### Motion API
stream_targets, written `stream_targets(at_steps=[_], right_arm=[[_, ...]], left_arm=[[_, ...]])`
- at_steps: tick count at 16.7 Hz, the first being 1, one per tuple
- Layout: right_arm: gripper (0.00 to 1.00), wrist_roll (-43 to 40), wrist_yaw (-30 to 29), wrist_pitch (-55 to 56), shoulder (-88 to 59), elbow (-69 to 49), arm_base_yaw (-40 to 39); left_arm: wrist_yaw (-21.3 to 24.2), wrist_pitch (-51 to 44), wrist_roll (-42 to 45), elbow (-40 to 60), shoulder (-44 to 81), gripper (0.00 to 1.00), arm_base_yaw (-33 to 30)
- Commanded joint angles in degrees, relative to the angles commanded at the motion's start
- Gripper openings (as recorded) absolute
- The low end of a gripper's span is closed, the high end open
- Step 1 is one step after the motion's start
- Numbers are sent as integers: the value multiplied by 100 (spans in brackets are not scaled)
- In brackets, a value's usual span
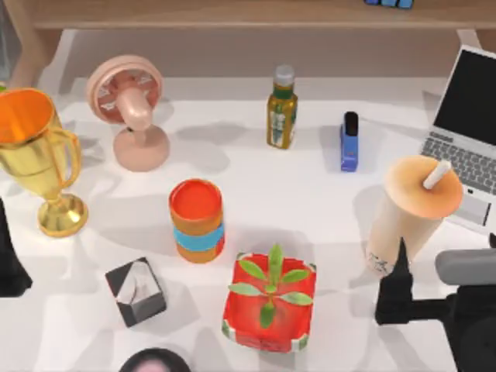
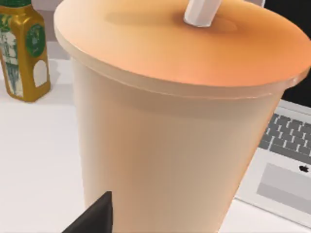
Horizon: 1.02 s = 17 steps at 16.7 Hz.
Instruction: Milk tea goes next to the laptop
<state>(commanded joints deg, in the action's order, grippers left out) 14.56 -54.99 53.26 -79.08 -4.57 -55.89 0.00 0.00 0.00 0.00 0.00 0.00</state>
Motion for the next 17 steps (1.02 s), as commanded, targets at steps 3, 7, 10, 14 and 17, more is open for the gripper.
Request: stream_targets(at_steps=[3, 7, 10, 14, 17], right_arm=[[100, 165, -837, 682, -711, -119, -711], [100, 296, -1479, 1267, -1270, -229, -1305], [100, 299, -1505, 1293, -1298, -234, -1330], [100, 203, -1399, 1360, -1345, -291, -1213], [100, -225, -829, 1733, -1584, -584, -633]], left_arm=[[0, 0, 0, 0, 0, 100, 0], [0, 0, 0, 0, 0, 100, 0], [0, 0, 0, 0, 0, 100, 0], [0, 0, 0, 0, 0, 100, 0], [0, 0, 0, 0, 0, 100, 0]])
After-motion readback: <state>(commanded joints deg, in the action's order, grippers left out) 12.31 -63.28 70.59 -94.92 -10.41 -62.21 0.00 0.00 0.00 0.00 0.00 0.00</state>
